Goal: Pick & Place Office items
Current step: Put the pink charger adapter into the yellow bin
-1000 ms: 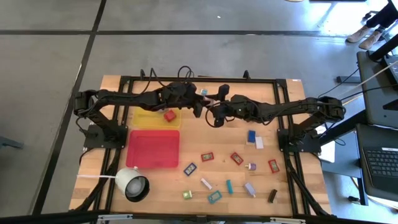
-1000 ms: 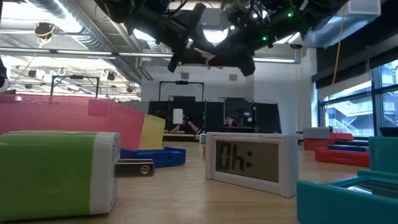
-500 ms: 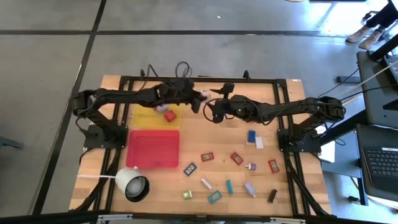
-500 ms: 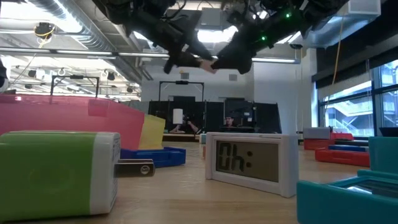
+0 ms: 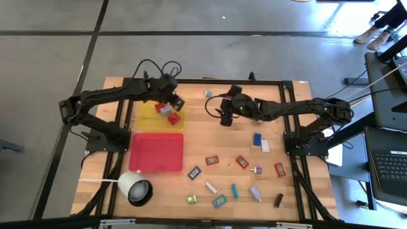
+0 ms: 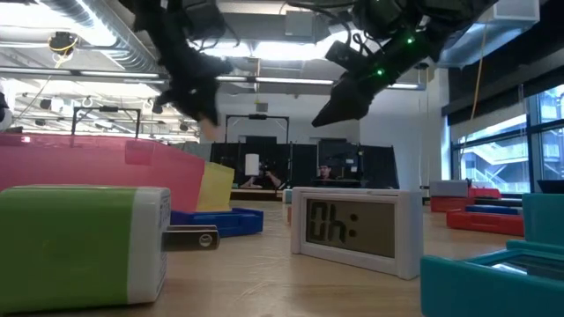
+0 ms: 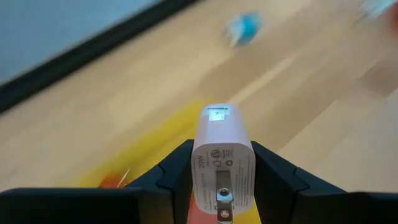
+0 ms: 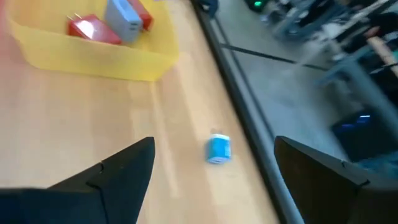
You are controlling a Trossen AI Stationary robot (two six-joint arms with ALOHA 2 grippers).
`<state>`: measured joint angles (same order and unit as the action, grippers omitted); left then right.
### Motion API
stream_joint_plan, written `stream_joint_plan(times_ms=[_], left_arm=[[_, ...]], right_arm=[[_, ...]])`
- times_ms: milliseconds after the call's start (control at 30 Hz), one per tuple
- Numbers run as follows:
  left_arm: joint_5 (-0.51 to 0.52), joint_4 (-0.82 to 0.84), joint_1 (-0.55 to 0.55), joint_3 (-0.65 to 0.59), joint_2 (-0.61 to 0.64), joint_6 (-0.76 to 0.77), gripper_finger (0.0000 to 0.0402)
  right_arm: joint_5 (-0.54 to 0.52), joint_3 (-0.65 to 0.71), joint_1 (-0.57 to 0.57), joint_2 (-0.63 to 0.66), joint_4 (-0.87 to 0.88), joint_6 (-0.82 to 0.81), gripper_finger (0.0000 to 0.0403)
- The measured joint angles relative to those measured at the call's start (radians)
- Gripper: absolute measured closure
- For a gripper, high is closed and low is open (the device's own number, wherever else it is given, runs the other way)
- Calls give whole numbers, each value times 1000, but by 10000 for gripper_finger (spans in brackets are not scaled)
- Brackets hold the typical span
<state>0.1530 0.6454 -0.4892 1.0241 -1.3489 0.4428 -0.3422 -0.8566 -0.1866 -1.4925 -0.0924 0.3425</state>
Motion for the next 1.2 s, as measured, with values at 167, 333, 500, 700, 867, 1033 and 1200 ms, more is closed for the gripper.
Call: stream_joint_plan(times_ms=[167,333,500,700,867,1033,1200], left_arm=[[73,244,4,0,-3,39,273],[158,392,4,-18,-6,122,273],[152,427,4,-110,-6,184,273],[120,423,-15,-204,-7,202,272],[118,420,-26,-218,-7,202,272],[158,412,-26,-218,-7,199,272],[173,394,-26,-218,-7,187,272]], right_arm=[[89,0,-19,0,-2,-50,69],[99,0,-22,0,-2,-74,69],[99,0,-22,0,-2,-95,69],[98,0,-22,0,-4,-100,69],[96,0,-22,0,-5,-115,69],[96,0,-22,0,-5,-131,69],[96,0,-22,0,-3,-156,69]])
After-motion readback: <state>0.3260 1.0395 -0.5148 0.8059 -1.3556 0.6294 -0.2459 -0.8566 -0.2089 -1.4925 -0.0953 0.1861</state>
